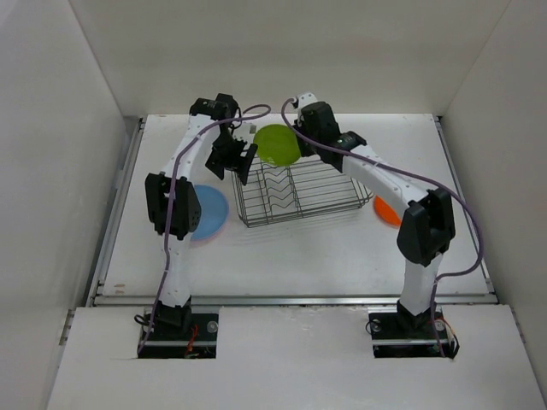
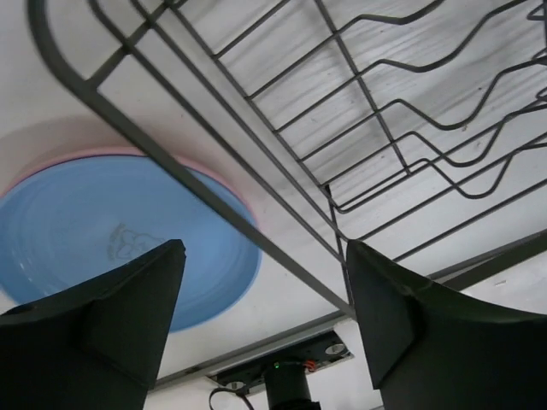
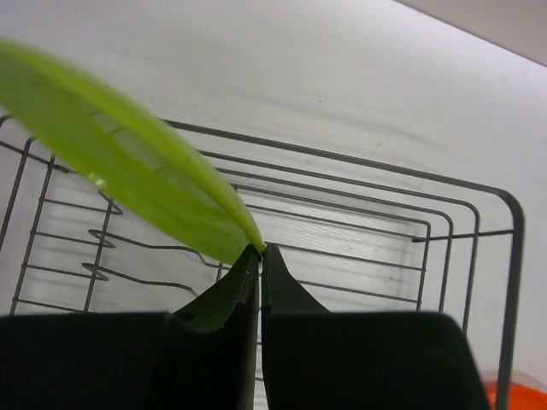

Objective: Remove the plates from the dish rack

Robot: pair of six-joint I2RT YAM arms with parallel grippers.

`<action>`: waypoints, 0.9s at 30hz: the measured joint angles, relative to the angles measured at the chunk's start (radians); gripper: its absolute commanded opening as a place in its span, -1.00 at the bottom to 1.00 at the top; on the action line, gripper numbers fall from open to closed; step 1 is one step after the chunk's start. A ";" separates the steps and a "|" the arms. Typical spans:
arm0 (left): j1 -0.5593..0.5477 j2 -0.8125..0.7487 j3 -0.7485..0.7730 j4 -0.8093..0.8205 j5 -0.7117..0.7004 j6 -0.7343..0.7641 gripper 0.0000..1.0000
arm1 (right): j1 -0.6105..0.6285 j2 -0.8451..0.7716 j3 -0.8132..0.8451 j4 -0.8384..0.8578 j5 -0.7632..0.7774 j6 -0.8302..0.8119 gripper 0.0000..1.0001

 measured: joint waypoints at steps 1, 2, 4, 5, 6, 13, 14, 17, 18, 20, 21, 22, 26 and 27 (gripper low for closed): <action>0.006 -0.001 0.000 -0.002 -0.011 -0.005 0.38 | 0.000 -0.014 -0.004 0.000 0.018 0.005 -1.00; 0.010 -0.001 0.000 -0.003 -0.018 -0.007 0.31 | 0.000 -0.027 -0.009 -0.001 0.034 0.012 -1.00; 0.012 -0.001 -0.012 -0.003 -0.021 -0.013 0.13 | -0.002 -0.048 -0.011 0.000 0.066 0.027 -1.00; 0.010 0.000 -0.018 -0.007 -0.019 -0.013 0.08 | -0.003 -0.057 -0.011 -0.001 0.079 0.034 -1.00; 0.007 0.001 -0.025 -0.008 -0.013 -0.014 0.03 | -0.005 -0.064 -0.013 0.000 0.089 0.040 -1.00; 0.002 0.045 -0.031 -0.023 0.007 -0.014 -0.70 | -0.037 -0.116 -0.096 -0.033 0.140 0.105 -1.00; 0.006 0.052 -0.026 -0.027 0.017 -0.028 -0.78 | -0.048 -0.129 -0.114 -0.042 0.143 0.120 -1.00; 0.014 0.069 0.005 -0.035 0.018 -0.093 -0.92 | -0.101 -0.180 -0.149 -0.087 0.139 0.174 -1.00; 0.013 0.076 0.018 -0.036 0.014 -0.093 -0.96 | -0.129 -0.202 -0.156 -0.095 0.129 0.196 -1.00; 0.006 0.087 0.041 -0.045 -0.001 -0.092 -1.00 | -0.189 -0.262 -0.177 -0.106 0.106 0.244 -1.00; 0.004 0.094 0.053 -0.052 -0.014 -0.092 -1.00 | -0.224 -0.298 -0.190 -0.108 0.091 0.269 -1.00; 0.001 0.100 0.066 -0.060 -0.028 -0.094 -1.00 | -0.255 -0.333 -0.200 -0.112 0.078 0.289 -1.00; -0.008 0.126 0.119 -0.069 -0.079 -0.110 -1.00 | -0.400 -0.479 -0.224 -0.121 0.002 0.368 -1.00; -0.008 0.127 0.123 -0.067 -0.089 -0.118 -1.00 | -0.433 -0.508 -0.229 -0.124 -0.016 0.382 -1.00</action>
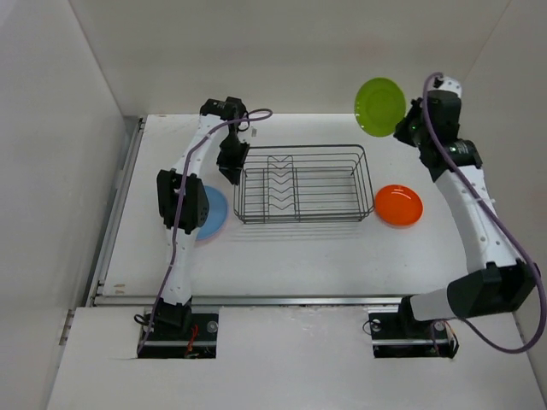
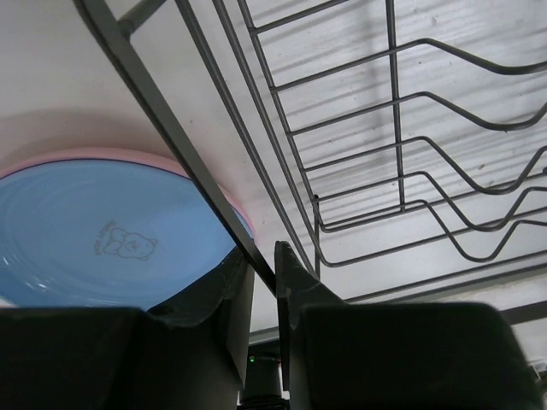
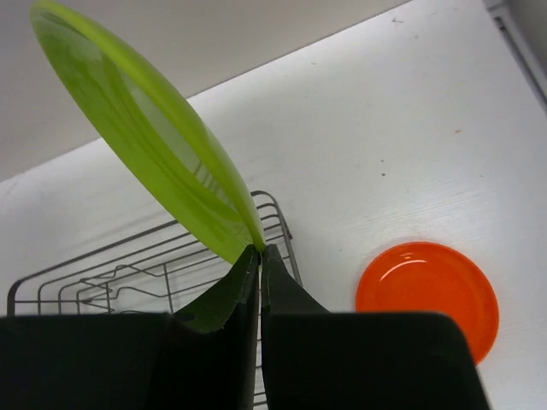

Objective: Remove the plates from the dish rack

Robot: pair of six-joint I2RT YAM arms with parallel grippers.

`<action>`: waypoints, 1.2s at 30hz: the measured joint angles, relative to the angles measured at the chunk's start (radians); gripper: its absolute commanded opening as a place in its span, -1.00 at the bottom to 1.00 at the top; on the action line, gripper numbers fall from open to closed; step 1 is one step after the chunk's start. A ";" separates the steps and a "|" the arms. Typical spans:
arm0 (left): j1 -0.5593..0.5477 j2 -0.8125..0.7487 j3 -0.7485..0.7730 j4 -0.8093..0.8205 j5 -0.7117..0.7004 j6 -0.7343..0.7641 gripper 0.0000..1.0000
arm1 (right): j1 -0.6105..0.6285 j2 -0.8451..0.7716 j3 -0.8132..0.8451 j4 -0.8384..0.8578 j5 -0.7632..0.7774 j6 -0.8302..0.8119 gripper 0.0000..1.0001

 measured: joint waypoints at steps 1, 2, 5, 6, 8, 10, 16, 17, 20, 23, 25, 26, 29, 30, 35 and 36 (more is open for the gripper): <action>-0.001 0.000 0.002 0.003 -0.011 -0.008 -1.00 | -0.029 -0.028 -0.008 -0.004 -0.015 0.013 -1.00; -0.001 0.000 0.003 0.007 -0.023 -0.015 -1.00 | -0.061 -0.056 -0.028 -0.004 -0.032 0.023 -1.00; -0.001 0.000 0.003 0.017 -0.047 -0.030 -1.00 | -0.156 -0.134 -0.136 -0.018 -0.094 0.046 -1.00; 0.000 0.000 0.003 0.021 -0.054 -0.032 -1.00 | -0.195 -0.154 -0.183 -0.024 -0.119 0.055 -1.00; 0.002 0.000 0.003 0.029 -0.064 -0.035 -1.00 | -0.279 -0.174 -0.269 -0.050 -0.153 0.074 -1.00; 0.005 0.000 0.003 0.035 -0.066 -0.035 -0.99 | -0.369 -0.181 -0.364 -0.064 -0.187 0.098 -1.00; 0.009 -0.002 0.000 0.042 -0.063 -0.035 -0.99 | -0.589 -0.173 -0.603 -0.060 -0.343 0.188 -1.00; 0.009 -0.004 -0.006 0.045 -0.063 -0.035 -0.99 | -0.615 -0.165 -0.627 -0.053 -0.378 0.201 -1.00; 0.010 -0.015 -0.025 0.060 -0.063 -0.041 -1.00 | -0.657 -0.122 -0.663 -0.023 -0.464 0.230 -1.00; 0.010 -0.026 -0.045 0.075 -0.062 -0.049 -1.00 | -0.660 -0.062 -0.669 0.033 -0.556 0.245 -1.00; 0.011 -0.030 -0.053 0.082 -0.062 -0.051 -1.00 | -0.660 -0.032 -0.681 0.076 -0.601 0.245 -1.00; 0.011 -0.031 -0.055 0.084 -0.063 -0.053 -1.00 | -0.660 -0.021 -0.687 0.085 -0.613 0.246 -1.00; 0.012 -0.034 -0.058 0.087 -0.061 -0.055 -1.00 | -0.660 -0.006 -0.713 0.097 -0.618 0.240 -0.57; 0.013 -0.034 -0.058 0.087 -0.060 -0.056 -1.00 | -0.660 -0.006 -0.717 0.091 -0.614 0.236 -0.33; 0.015 -0.035 -0.059 0.087 -0.053 -0.061 -1.00 | -0.660 -0.008 -0.719 0.080 -0.576 0.208 0.90; 0.015 -0.035 -0.059 0.087 -0.052 -0.061 -1.00 | -0.660 -0.011 -0.719 0.076 -0.567 0.201 0.92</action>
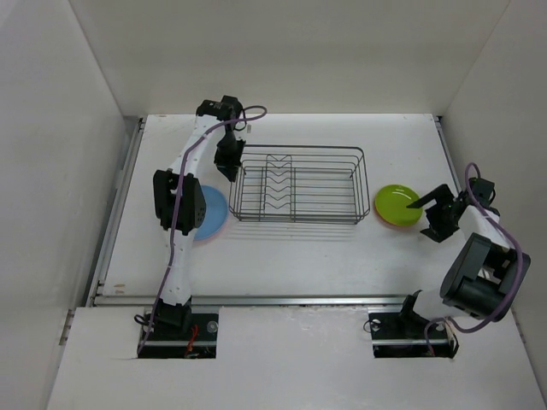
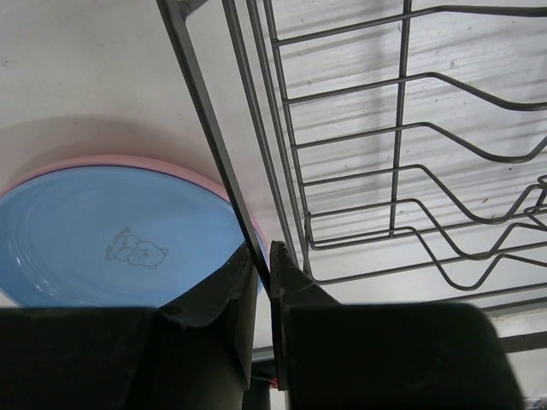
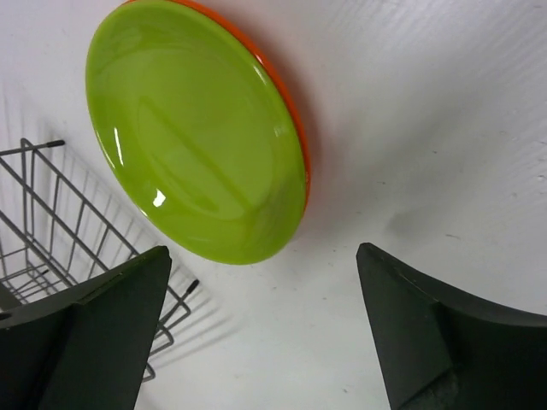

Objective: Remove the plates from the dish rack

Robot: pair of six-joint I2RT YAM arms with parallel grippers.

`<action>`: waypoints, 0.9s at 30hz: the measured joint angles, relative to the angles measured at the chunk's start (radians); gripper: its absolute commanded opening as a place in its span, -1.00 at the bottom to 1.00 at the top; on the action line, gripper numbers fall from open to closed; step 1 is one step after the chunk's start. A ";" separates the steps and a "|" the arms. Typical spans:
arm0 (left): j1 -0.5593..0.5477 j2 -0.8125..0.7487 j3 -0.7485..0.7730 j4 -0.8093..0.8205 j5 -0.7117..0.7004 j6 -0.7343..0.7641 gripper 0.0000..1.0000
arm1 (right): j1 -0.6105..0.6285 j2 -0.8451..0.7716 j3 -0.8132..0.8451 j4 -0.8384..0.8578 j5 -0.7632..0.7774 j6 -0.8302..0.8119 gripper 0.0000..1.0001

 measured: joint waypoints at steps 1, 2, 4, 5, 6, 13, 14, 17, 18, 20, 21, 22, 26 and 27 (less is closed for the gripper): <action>0.000 0.000 0.000 0.000 0.002 0.000 -1.00 | 0.000 -0.005 0.000 -0.008 0.012 -0.008 0.93; 0.001 -0.001 0.000 0.000 0.003 0.000 -1.00 | 0.001 -0.011 0.002 -0.017 0.025 -0.016 0.96; 0.002 -0.002 0.000 0.000 0.007 -0.002 -1.00 | 0.004 -0.024 0.013 -0.039 0.055 -0.031 0.96; 0.003 -0.002 -0.002 0.001 0.009 -0.003 -1.00 | 0.006 -0.030 0.022 -0.049 0.073 -0.037 0.96; 0.005 -0.006 -0.009 0.005 0.011 -0.004 -0.99 | 0.008 -0.035 0.031 -0.056 0.085 -0.043 0.96; 0.031 -0.025 -0.041 0.027 0.029 0.003 0.11 | 0.049 -0.115 0.075 -0.088 0.142 -0.063 0.98; 0.035 -0.029 -0.044 0.028 0.032 0.003 0.18 | 0.064 -0.139 0.091 -0.097 0.154 -0.064 0.98; 0.047 -0.053 -0.046 0.030 0.040 0.006 0.67 | 0.101 -0.211 0.170 -0.117 0.188 -0.060 0.98; 0.052 -0.065 -0.046 0.031 0.041 0.006 0.76 | 0.111 -0.234 0.203 -0.117 0.196 -0.057 0.98; 0.059 -0.096 -0.045 0.031 0.042 0.006 0.99 | 0.124 -0.272 0.271 -0.114 0.214 -0.044 0.98; 0.063 -0.113 -0.042 0.030 0.041 0.008 1.00 | 0.125 -0.288 0.300 -0.110 0.221 -0.041 0.98; 0.069 -0.130 -0.039 0.029 0.039 0.006 1.00 | 0.127 -0.299 0.330 -0.114 0.235 -0.038 0.98; 0.097 -0.224 -0.029 0.049 -0.014 -0.004 1.00 | 0.155 -0.303 0.450 -0.127 0.317 -0.048 0.98; 0.111 -0.261 -0.034 0.066 -0.055 -0.010 1.00 | 0.166 -0.302 0.473 -0.131 0.340 -0.057 0.98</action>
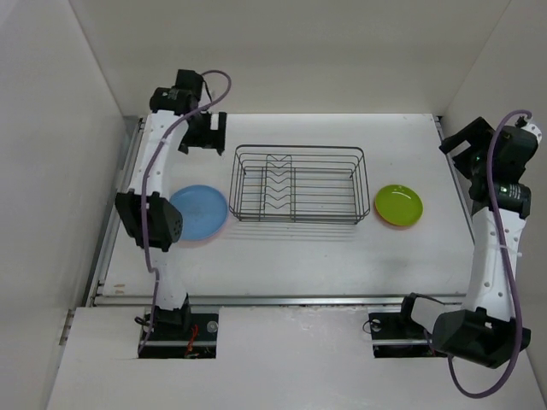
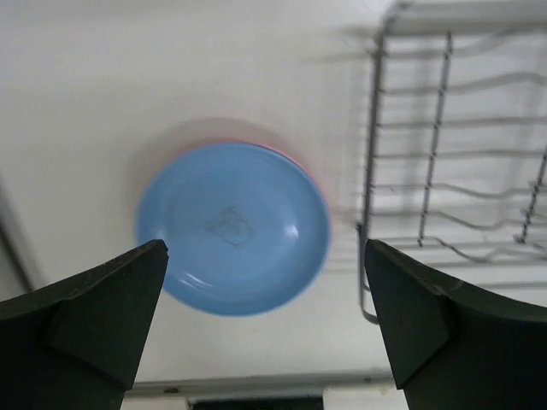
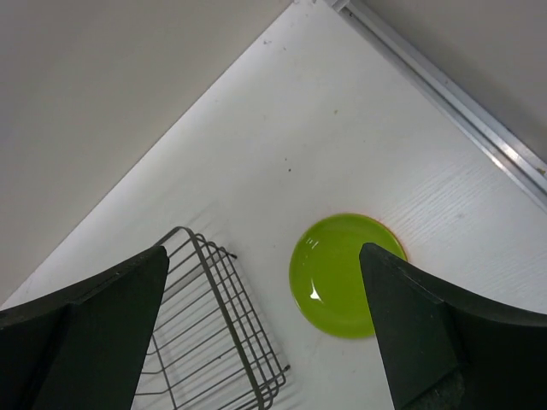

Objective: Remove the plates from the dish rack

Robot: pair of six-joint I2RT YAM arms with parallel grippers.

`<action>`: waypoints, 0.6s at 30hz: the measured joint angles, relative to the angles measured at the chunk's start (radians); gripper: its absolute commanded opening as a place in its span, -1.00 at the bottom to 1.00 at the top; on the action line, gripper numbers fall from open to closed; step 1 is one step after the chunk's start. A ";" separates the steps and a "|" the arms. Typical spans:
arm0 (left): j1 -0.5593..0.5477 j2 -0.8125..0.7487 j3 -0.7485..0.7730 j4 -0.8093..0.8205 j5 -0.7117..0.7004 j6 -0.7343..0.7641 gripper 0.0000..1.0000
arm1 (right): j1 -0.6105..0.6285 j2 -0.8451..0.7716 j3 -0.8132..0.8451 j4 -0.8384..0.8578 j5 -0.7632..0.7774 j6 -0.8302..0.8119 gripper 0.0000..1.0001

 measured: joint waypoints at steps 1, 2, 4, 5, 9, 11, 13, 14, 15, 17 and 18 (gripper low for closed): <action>0.016 -0.046 -0.017 0.029 -0.050 -0.007 1.00 | 0.008 0.000 0.015 -0.002 0.021 -0.007 0.98; 0.036 -0.104 -0.050 0.073 -0.107 -0.018 1.00 | 0.018 0.000 0.029 -0.006 0.042 -0.016 0.98; 0.090 -0.245 -0.158 0.166 -0.243 -0.040 1.00 | 0.026 0.000 0.042 -0.013 0.074 -0.028 0.98; 0.122 -0.312 -0.203 0.193 -0.325 -0.055 1.00 | 0.027 0.000 0.045 -0.019 0.092 -0.032 0.98; 0.275 -0.508 -0.306 0.274 -0.650 -0.119 1.00 | 0.033 0.000 0.061 -0.060 0.160 -0.042 0.98; 0.344 -0.576 -0.366 0.309 -0.773 -0.157 1.00 | 0.038 0.000 0.070 -0.074 0.192 -0.044 0.98; 0.398 -0.637 -0.445 0.332 -0.854 -0.187 1.00 | 0.044 0.000 0.079 -0.085 0.213 -0.046 0.98; 0.418 -0.663 -0.488 0.335 -0.876 -0.201 1.00 | 0.045 0.000 0.084 -0.087 0.220 -0.046 0.98; 0.431 -0.681 -0.522 0.335 -0.888 -0.209 1.00 | 0.048 0.000 0.087 -0.089 0.225 -0.047 0.98; 0.444 -0.695 -0.571 0.343 -0.896 -0.215 1.00 | 0.051 0.005 0.094 -0.091 0.230 -0.047 0.98; 0.445 -0.697 -0.597 0.347 -0.891 -0.217 1.00 | 0.051 0.009 0.096 -0.091 0.230 -0.047 0.98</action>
